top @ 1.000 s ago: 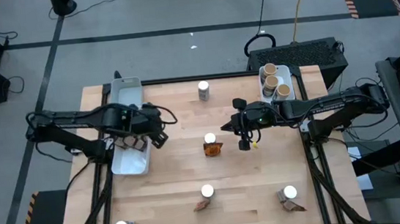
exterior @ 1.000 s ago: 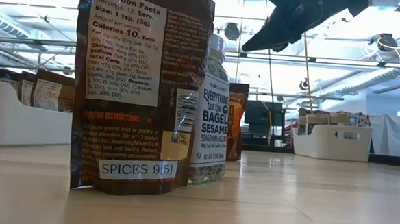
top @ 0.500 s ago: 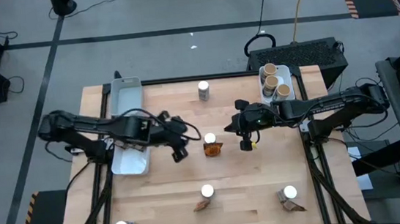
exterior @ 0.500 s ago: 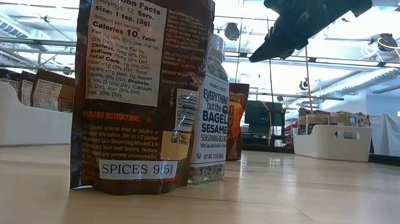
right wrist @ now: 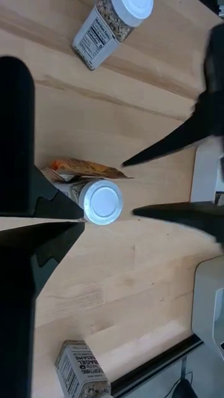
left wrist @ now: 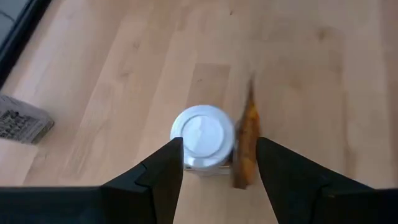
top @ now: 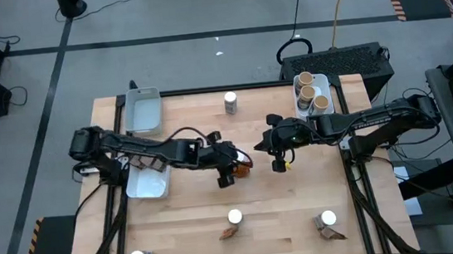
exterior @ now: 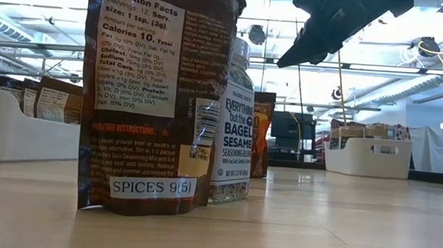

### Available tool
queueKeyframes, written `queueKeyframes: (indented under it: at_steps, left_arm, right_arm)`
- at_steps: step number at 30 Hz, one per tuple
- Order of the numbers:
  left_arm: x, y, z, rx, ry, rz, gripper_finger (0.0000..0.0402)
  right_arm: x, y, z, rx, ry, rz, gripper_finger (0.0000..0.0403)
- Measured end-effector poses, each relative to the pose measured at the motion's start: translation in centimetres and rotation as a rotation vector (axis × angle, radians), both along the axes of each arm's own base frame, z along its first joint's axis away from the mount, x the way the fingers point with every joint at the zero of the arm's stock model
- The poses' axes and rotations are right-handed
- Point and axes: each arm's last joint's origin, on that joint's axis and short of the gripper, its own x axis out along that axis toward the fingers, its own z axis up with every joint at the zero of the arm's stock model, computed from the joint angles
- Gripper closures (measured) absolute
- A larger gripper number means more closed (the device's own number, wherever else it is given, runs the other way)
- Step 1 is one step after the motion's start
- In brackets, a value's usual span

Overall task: Sort spices by type
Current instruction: Put the orange seasoning pack into the left white bin

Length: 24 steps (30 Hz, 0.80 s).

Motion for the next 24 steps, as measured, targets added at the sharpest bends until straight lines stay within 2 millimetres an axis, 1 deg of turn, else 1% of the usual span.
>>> queueKeyframes:
  at_steps: [4,9,11,13,15,17,21,22,24]
  left_arm:
    - [0.5,0.6,-1.4,0.001,0.043,0.014,0.0196]
    - [0.7,0.6,-1.8,-0.045,0.058,-0.028,0.0197]
    - [0.6,0.6,-1.9,-0.051,0.067,-0.033,0.0206]
    - [0.5,0.5,-2.0,-0.053,0.081,-0.035,0.0227]
    - [0.5,0.5,-2.0,-0.069,0.086,-0.047,0.0258]
    - [0.5,0.4,-2.0,-0.091,0.087,-0.065,0.0296]
    - [0.5,0.4,-2.0,-0.071,0.089,-0.102,0.0379]
    - [0.5,0.4,-2.0,-0.069,0.089,-0.105,0.0390]
    - [0.5,0.4,-2.0,-0.069,0.091,-0.105,0.0392]
  right_arm:
    - [0.0,0.0,0.0,-0.001,0.001,0.001,0.0403]
    - [0.0,0.0,0.0,-0.004,0.001,0.003,0.0403]
    - [0.0,0.0,0.0,-0.005,0.001,0.004,0.0403]
    - [0.0,0.0,0.0,-0.005,0.001,0.004,0.0403]
    - [0.0,0.0,0.0,-0.006,0.001,0.004,0.0403]
    - [0.0,0.0,0.0,-0.006,0.000,0.004,0.0403]
    - [0.0,0.0,0.0,-0.006,0.000,0.004,0.0403]
    - [0.0,0.0,0.0,-0.006,0.000,0.005,0.0403]
    - [0.0,0.0,0.0,-0.006,0.000,0.005,0.0403]
